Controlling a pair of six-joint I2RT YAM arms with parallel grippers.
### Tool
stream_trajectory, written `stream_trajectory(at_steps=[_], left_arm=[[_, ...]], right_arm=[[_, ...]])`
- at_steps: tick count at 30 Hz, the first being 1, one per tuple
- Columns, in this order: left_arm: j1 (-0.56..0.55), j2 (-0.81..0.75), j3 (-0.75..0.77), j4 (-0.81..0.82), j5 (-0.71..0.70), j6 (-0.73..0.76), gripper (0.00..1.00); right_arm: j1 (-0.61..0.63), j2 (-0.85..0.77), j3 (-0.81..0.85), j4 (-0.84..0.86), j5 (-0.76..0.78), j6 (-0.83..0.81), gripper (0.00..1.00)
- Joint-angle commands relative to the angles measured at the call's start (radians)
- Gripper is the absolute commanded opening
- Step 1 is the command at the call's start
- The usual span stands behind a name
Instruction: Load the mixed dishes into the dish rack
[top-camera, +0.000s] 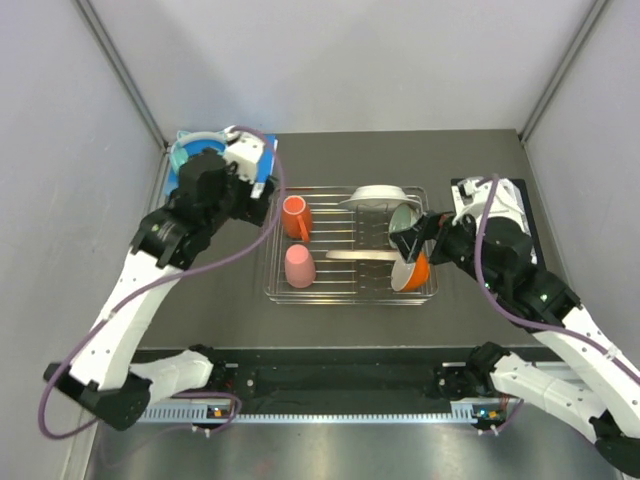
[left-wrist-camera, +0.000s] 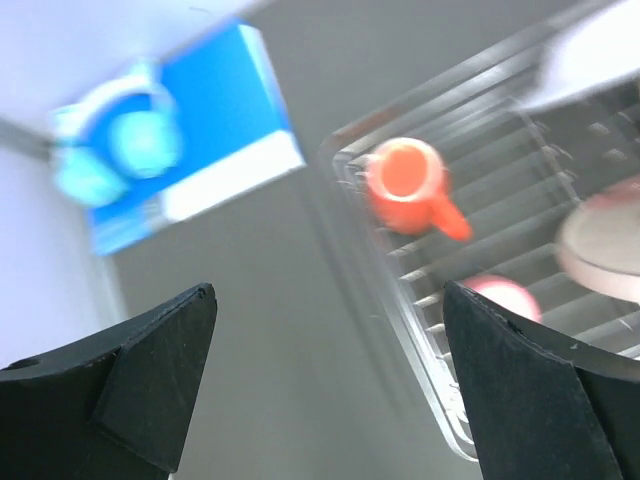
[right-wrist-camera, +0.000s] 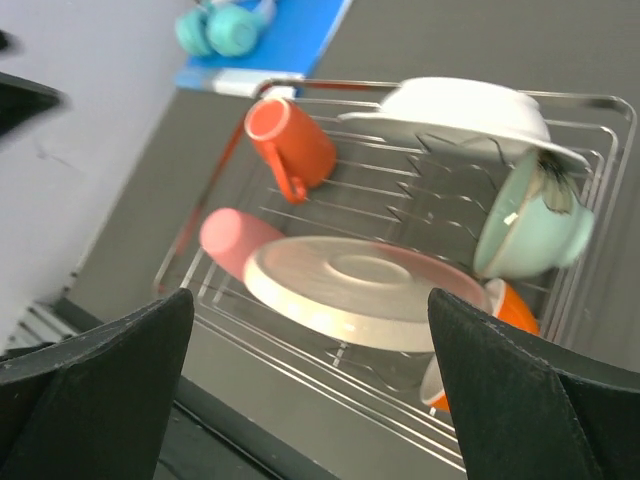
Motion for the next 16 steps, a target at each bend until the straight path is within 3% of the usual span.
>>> stream_trajectory(at_steps=[1,7,16], left_arm=[[0.065,-0.151,-0.125,0.073,-0.129,0.055,0.99],[0.083,-0.338,-0.323,0.091,-0.247,-0.018,0.99],[0.083,-0.555,-0.464,0.09,-0.195,-0.078,0.99]], right_arm=[[-0.007,-0.012,0.047,-0.041,0.061,-0.06,1.0],[-0.006,-0.052,0.024,-0.01,0.035,-0.074,1.0],[-0.006,-0.066,0.024,-0.03,0.016,-0.094,1.0]])
